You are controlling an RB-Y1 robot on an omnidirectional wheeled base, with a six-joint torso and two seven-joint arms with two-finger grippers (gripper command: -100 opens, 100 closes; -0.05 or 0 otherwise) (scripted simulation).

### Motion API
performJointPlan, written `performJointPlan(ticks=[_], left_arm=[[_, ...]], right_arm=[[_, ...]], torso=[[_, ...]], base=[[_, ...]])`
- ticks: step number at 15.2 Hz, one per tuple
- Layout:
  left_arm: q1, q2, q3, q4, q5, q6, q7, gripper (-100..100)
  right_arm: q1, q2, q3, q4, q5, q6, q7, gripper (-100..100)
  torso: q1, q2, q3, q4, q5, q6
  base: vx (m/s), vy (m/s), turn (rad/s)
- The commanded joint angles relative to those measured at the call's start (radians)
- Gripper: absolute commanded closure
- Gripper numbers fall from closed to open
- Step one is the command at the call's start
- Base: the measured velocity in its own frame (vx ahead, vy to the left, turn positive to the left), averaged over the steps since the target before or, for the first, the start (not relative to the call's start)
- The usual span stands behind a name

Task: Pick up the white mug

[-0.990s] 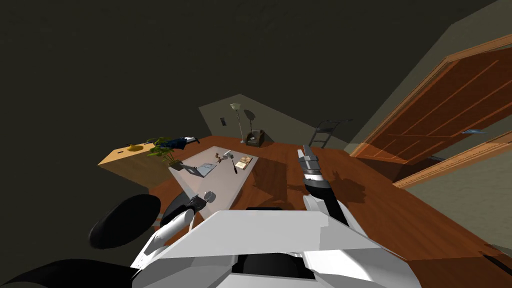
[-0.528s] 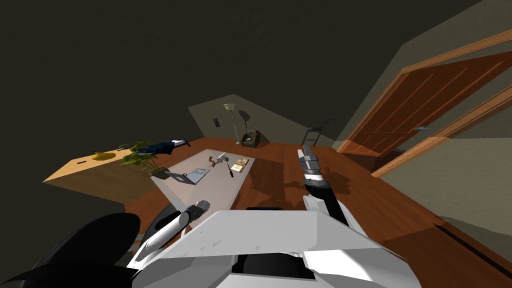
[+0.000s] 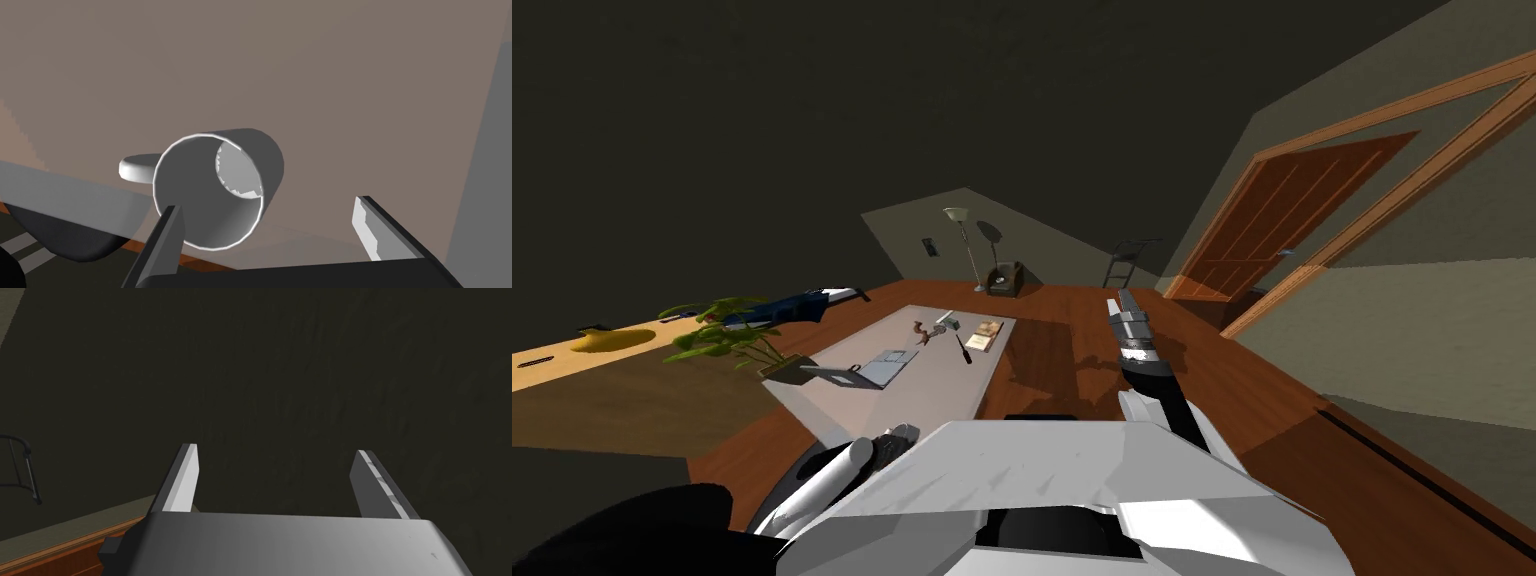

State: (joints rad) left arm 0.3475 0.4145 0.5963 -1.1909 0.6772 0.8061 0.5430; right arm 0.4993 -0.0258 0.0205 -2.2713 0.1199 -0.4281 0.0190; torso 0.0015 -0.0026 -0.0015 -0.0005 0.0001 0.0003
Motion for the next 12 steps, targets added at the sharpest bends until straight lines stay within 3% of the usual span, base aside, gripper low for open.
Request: performJointPlan(ticks=[1,4,12], left_arm=[[0.002,0.004,0.014,0.020,0.013,0.044,0.010,-100],[-0.003,0.020,0.043,0.077,0.044,0.105,0.025,-100],[-0.009,0.051,0.090,0.167,0.092,0.216,0.047,-100]], right_arm=[[0.000,0.000,0.000,0.000,0.000,0.000,0.000,0],[0.000,0.000,0.000,0.000,0.000,0.000,0.000,0],[0.000,0.000,0.000,0.000,0.000,0.000,0.000,0]], torso=[[0.000,0.000,0.000,0.000,0.000,0.000],[0.000,0.000,0.000,0.000,0.000,0.000],[0.000,0.001,0.001,0.000,0.000,0.000]], base=[[0.047,0.043,-0.159],[0.040,0.041,-0.140],[0.024,0.042,-0.118]])
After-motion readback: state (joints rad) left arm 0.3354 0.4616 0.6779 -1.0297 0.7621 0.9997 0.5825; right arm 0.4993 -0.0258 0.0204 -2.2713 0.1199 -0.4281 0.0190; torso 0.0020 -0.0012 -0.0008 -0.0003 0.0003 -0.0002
